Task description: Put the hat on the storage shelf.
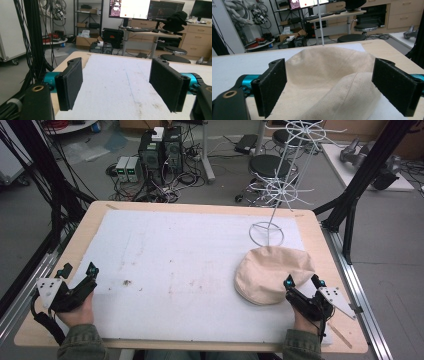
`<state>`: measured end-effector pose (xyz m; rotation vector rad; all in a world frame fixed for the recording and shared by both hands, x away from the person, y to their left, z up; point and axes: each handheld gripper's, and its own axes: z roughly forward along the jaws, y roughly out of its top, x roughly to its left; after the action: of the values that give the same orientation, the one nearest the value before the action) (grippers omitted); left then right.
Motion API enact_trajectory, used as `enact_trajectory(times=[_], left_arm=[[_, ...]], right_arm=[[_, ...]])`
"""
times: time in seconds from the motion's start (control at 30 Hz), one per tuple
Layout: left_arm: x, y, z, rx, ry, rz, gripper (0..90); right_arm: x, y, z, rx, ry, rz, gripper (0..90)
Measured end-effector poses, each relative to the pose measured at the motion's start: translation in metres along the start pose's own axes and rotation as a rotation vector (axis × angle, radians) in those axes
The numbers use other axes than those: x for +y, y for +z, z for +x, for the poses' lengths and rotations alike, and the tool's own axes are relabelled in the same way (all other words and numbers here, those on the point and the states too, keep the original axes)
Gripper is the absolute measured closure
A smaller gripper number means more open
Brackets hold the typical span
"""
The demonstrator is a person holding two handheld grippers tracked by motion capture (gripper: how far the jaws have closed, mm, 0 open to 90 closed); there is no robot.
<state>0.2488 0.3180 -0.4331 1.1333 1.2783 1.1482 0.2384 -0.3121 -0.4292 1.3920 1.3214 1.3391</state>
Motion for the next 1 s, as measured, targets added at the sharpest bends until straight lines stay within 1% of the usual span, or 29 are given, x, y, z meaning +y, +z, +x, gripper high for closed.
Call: enact_trajectory(times=[0.27,0.43,0.67,0.8,1.0], left_arm=[[-0.0004,0.0000,0.0010,0.000,-0.008,0.003,27.0],[-0.0006,0.0004,0.0011,-0.004,-0.010,0.003,27.0],[-0.0010,0.0009,0.0022,-0.002,-0.016,0.009,26.9],[-0.0011,0.0009,0.0025,-0.002,-0.019,0.009,26.9],[-0.0011,0.0011,0.0028,-0.001,-0.017,0.010,26.8]], right_arm=[[-0.0006,0.0006,-0.0001,-0.007,-0.009,0.012,11.8],[-0.0005,0.0002,-0.0001,-0.010,0.001,0.011,11.8],[-0.0007,0.0006,-0.0002,-0.013,-0.012,0.010,11.8],[-0.0004,0.0001,0.0005,-0.015,-0.011,0.007,11.8],[-0.0006,0.0005,0.0005,-0.013,-0.018,0.006,11.8]])
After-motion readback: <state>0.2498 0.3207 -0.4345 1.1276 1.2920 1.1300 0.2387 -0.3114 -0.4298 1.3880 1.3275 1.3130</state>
